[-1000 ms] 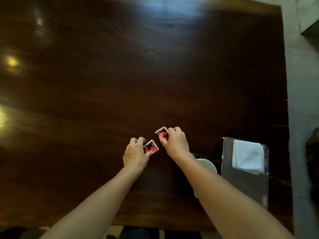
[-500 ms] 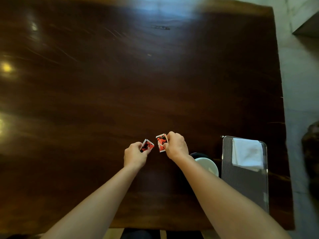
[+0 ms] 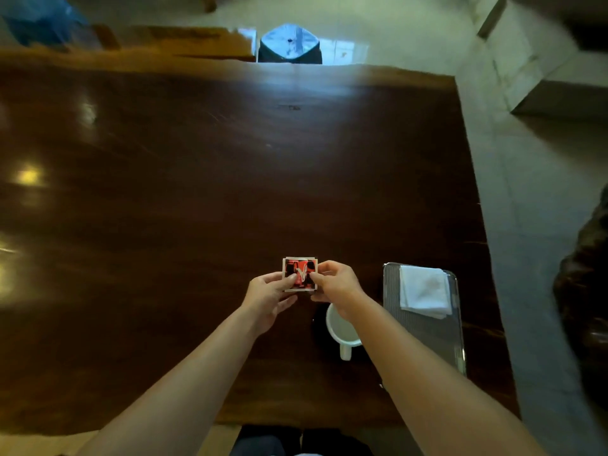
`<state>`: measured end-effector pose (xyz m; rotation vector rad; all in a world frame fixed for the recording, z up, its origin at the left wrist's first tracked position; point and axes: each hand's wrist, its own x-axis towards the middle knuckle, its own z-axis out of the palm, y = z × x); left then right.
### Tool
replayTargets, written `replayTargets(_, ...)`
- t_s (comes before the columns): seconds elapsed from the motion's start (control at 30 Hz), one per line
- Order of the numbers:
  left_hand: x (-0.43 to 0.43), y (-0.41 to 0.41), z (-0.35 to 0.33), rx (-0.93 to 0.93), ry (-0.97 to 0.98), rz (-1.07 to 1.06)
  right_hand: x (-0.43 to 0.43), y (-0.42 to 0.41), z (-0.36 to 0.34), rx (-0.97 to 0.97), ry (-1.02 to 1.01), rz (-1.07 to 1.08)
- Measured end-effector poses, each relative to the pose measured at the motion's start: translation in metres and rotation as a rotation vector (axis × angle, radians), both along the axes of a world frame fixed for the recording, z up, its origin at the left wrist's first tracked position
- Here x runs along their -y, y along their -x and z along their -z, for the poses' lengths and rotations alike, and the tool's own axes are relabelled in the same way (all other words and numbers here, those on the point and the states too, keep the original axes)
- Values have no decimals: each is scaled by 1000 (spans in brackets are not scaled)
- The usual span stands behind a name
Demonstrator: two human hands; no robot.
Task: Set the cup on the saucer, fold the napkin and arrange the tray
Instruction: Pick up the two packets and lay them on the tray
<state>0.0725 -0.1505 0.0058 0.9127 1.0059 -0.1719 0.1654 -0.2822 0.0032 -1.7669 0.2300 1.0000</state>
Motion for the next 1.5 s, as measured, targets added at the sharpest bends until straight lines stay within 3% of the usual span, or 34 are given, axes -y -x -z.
replayTargets(0.13, 44, -1, -22, 66, -16, 27, 45, 11, -21, -93, -187, 22)
replayTargets(0.37, 123, -4, -39, 61, -114, 145, 124, 26, -44, -114, -253, 55)
replayTargets(0.53, 171, -9, -38, 98, -153, 342, 174, 38, -47, 48, -106, 105)
replayTargets(0.67, 204, -11, -27, 92, 46, 425, 219, 42, -39, 114, 10, 143)
replayTargets(0.73, 219, -11, -18, 61, 31, 453, 240, 45, -32, 125, 69, 155)
replayTargets(1.07, 257, -11, 38, -35, -231, 648, 291, 44, 25, 122, 290, 191)
replayTargets(1.3, 262, -17, 78, -118, -542, 657, 300, 24, 65, 129, 415, 104)
replayTargets(1.5, 265, -27, 84, -103, -694, 715, 300, 16, 75, 193, 497, 21)
